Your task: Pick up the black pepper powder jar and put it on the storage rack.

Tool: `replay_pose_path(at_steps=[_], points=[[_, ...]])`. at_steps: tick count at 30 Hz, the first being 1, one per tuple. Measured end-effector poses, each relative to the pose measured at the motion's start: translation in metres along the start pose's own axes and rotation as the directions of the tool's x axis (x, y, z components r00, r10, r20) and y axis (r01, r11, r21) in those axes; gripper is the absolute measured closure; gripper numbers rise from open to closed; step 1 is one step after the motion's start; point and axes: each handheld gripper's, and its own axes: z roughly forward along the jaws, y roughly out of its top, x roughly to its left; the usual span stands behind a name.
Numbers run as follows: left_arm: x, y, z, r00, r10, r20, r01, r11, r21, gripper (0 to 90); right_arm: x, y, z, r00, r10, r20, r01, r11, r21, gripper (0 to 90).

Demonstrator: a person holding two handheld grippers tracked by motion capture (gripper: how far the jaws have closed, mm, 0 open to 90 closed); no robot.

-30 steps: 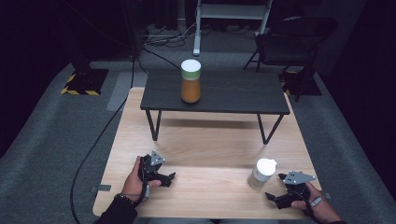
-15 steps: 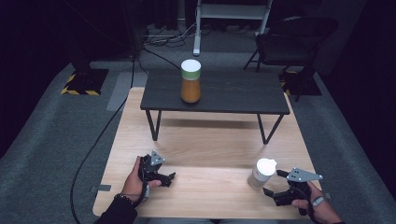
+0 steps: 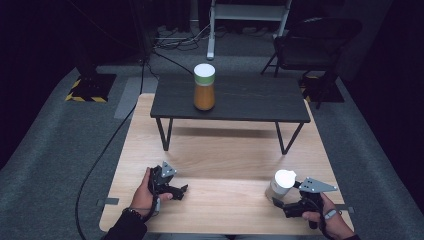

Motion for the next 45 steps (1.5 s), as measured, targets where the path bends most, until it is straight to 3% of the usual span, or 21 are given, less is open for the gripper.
replay_pose_path(at_steps=[8,16,25,32,36,45], points=[[0.0,0.0,0.0,1.0,0.0,0.0,0.0,1.0,0.0,0.4,0.008,0.0,0.004,0.999,0.034,0.029,-0.033,0.999,-0.041,8.6],[0.0,0.0,0.0,1.0,0.0,0.0,0.0,1.0,0.0,0.4,0.014,-0.002,0.007,0.9967,0.048,0.066,-0.043,0.997,-0.066,27.3],[0.0,0.0,0.0,1.0,0.0,0.0,0.0,1.0,0.0,0.4,0.02,-0.003,0.008,0.9956,0.018,0.092,-0.011,0.997,-0.076,29.4],[0.0,0.0,0.0,1.0,0.0,0.0,0.0,1.0,0.0,0.4,0.022,-0.004,0.007,0.9928,0.027,0.117,-0.017,0.996,-0.088,30.3],[0.0,0.0,0.0,1.0,-0.001,0.0,0.001,1.0,-0.001,0.4,0.025,-0.006,0.005,0.9907,0.012,0.136,0.004,0.993,-0.115,30.3],[0.0,0.0,0.0,1.0,0.001,0.001,-0.001,1.0,-0.001,0.4,0.038,0.009,-0.003,0.9858,0.016,0.167,0.01,0.988,-0.153,30.4]])
